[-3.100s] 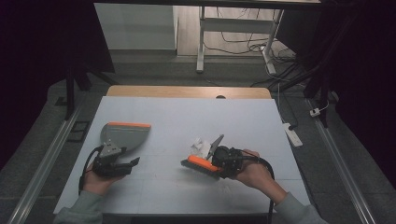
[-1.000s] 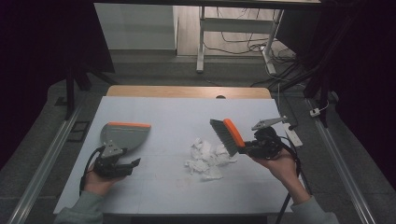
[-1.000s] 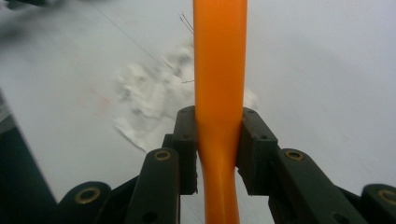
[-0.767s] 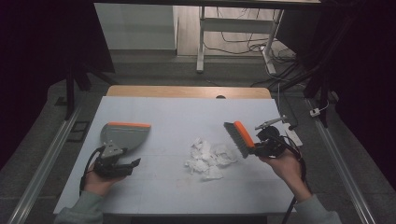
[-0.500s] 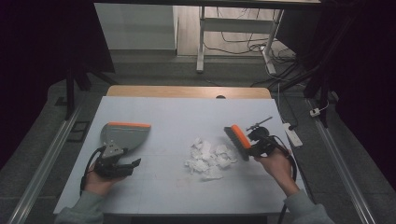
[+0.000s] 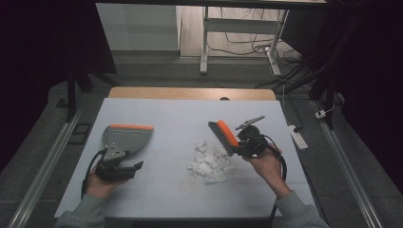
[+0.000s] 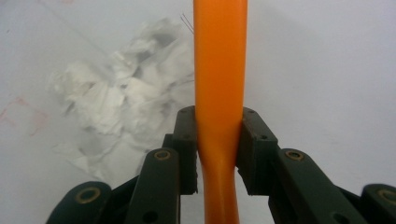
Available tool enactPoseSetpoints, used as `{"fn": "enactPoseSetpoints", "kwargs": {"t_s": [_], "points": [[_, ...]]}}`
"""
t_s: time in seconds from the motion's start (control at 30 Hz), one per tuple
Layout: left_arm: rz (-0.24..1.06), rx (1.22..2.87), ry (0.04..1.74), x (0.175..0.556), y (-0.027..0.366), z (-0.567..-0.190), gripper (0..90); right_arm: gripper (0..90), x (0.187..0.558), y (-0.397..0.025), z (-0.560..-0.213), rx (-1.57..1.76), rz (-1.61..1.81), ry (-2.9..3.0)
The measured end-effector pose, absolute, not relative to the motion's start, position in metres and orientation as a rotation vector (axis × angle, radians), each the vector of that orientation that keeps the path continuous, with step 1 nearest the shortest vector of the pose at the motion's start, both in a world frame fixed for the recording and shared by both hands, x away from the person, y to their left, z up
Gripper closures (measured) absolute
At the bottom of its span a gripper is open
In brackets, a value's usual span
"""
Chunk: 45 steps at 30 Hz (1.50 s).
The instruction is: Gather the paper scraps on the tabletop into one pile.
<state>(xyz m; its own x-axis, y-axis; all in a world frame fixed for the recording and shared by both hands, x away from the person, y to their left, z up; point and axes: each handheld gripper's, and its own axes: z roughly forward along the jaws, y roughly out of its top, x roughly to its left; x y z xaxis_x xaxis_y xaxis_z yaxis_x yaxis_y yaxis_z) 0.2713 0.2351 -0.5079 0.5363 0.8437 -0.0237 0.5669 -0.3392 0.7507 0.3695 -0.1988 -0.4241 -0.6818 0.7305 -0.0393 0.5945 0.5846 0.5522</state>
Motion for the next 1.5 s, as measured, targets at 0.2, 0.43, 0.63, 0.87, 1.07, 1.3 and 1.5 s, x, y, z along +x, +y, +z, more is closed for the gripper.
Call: {"fn": "enactPoseSetpoints", "kwargs": {"t_s": [0.2, 0.43, 0.63, 0.87, 1.07, 1.3, 1.5], "points": [[0.488, 2.046, 1.141, 0.271, 0.234, -0.508, 32.7, 71.6, 0.361, -0.226, -0.417, 1.112, 0.87, 2.509], [0.49, 2.044, 1.144, 0.271, 0.235, -0.508, 32.7, 71.7, 0.357, -0.246, -0.427, 1.081, 0.903, 2.51], [0.492, 2.039, 1.143, 0.27, 0.235, -0.507, 32.7, 71.7, 0.35, -0.26, -0.436, 1.075, 0.932, 2.459], [0.494, 2.037, 1.134, 0.269, 0.235, -0.505, 32.7, 71.7, 0.334, -0.284, -0.447, 1.043, 1.027, 2.378], [0.495, 2.038, 1.119, 0.264, 0.231, -0.503, 32.6, 71.7, 0.325, -0.3, -0.455, 1.033, 1.058, 2.354], [0.488, 2.04, 1.1, 0.254, 0.229, -0.504, 32.1, 71.7, 0.319, -0.311, -0.469, 1.047, 1.063, 2.364], [0.487, 2.025, 1.103, 0.252, 0.23, -0.503, 31.3, 71.6, 0.319, -0.313, -0.471, 1.035, 1.061, 2.375]]}}
